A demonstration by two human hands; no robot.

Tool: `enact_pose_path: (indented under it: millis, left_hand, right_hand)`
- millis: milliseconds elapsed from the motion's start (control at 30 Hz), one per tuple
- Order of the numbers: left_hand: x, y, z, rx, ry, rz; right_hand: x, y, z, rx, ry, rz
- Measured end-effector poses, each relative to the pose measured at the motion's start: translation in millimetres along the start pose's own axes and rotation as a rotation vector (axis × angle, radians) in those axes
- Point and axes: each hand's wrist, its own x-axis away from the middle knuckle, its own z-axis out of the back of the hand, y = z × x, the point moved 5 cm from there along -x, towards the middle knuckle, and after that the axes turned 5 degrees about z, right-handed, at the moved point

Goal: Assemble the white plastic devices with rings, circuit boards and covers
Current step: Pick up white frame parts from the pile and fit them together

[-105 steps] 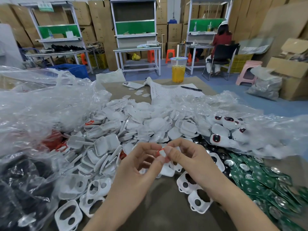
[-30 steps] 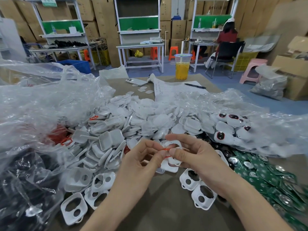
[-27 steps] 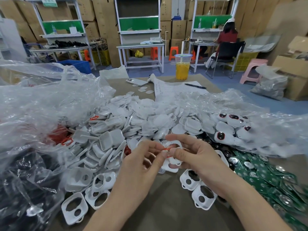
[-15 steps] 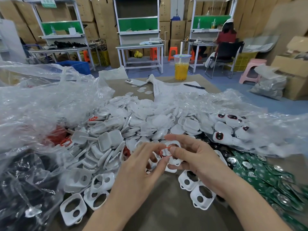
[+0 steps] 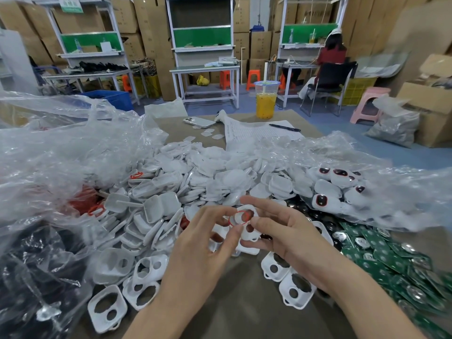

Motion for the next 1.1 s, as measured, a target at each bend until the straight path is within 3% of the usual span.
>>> enact_pose_path:
  millis: [1100]
  left_hand:
    - [-1,-4,-1,0.086,-0.014,0.061]
  right_hand:
    - [5,-1,-9,-0.098,-0.049,-0.011]
